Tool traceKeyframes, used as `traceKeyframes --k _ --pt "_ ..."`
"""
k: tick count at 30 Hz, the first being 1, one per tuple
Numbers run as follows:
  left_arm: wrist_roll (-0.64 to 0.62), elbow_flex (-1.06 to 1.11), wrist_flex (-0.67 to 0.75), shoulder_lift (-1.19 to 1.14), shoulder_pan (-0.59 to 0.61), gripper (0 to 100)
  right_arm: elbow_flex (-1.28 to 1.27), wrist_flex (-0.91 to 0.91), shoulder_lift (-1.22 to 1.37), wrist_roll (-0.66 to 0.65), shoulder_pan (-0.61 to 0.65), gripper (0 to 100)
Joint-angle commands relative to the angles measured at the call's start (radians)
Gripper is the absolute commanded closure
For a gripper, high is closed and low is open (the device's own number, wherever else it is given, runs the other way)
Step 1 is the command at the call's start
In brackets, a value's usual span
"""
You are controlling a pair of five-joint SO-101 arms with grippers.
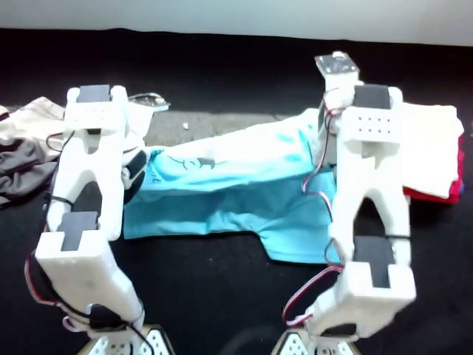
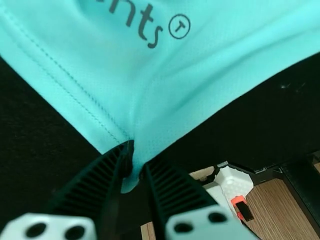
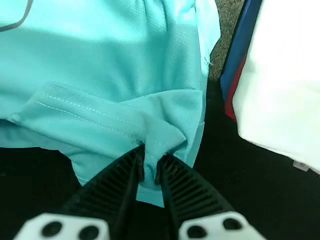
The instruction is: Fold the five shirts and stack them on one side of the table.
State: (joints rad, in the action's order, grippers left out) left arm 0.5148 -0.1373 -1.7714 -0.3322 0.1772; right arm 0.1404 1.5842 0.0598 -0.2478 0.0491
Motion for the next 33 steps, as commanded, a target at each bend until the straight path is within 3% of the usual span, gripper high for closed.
traceKeyframes --k 1,10,14,20,29,33 --pt "0.009 0.042 -0.003 0.042 -0.030 99 -0.228 -0.059 -0.231 -0.014 -0.012 99.2" --pt "0.009 0.091 -0.003 0.031 -0.058 99 -0.539 -0.131 -0.412 -0.072 -0.038 99.2" --pt "0.009 0.140 0.015 0.030 -0.062 99 -0.605 -0.153 -0.443 -0.107 -0.084 99.2" --pt "0.009 0.214 0.152 0.030 -0.058 99 -0.717 -0.203 -0.450 -0.114 -0.113 99.2" --pt "0.009 0.205 0.160 0.041 -0.059 98 -0.756 -0.257 -0.453 -0.114 -0.110 98.5" --pt "0.009 0.131 0.104 0.042 -0.039 87 -0.636 -0.145 -0.452 -0.114 -0.058 86.6"
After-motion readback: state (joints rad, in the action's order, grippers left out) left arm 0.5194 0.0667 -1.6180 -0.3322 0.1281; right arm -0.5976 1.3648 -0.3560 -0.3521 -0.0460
